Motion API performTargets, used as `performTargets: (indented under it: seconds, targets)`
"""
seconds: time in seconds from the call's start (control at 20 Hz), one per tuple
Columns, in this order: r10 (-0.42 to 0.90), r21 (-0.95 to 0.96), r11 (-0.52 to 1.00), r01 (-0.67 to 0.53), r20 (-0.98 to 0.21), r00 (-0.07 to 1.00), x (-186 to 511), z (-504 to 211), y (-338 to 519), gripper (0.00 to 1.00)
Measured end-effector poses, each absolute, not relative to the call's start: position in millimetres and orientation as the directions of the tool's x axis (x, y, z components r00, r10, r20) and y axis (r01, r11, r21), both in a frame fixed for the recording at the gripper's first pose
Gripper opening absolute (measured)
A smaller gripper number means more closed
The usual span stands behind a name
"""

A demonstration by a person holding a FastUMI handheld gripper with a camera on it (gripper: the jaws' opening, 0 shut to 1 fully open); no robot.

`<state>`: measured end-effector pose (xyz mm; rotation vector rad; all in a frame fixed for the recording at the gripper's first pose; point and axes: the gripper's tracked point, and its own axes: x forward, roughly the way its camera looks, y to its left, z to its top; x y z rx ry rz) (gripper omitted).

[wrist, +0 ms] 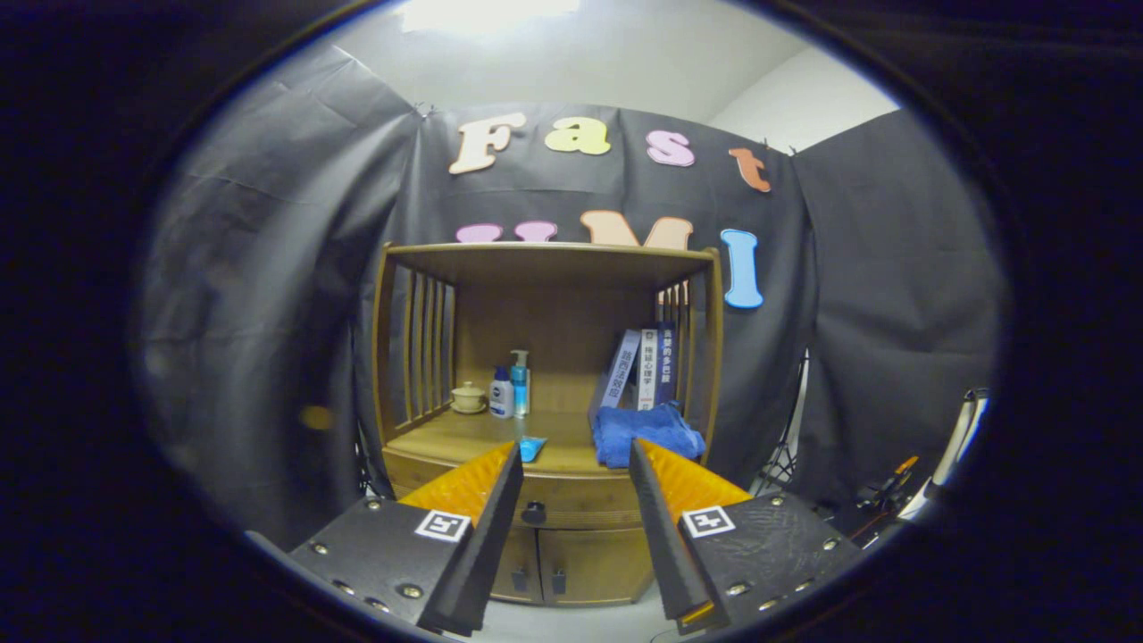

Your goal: Pull open the drawer, take out the items inside it, and place them on the countertop above the cabinet.

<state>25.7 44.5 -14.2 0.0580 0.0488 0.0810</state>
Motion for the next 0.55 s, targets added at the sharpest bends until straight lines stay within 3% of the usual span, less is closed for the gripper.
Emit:
performTargets:
  seconds: [0.55]
  targets:
    - [0.048,0.063,0.997,-0.041,-0.115,0.992,25.1,-35.4,35.4,0.72]
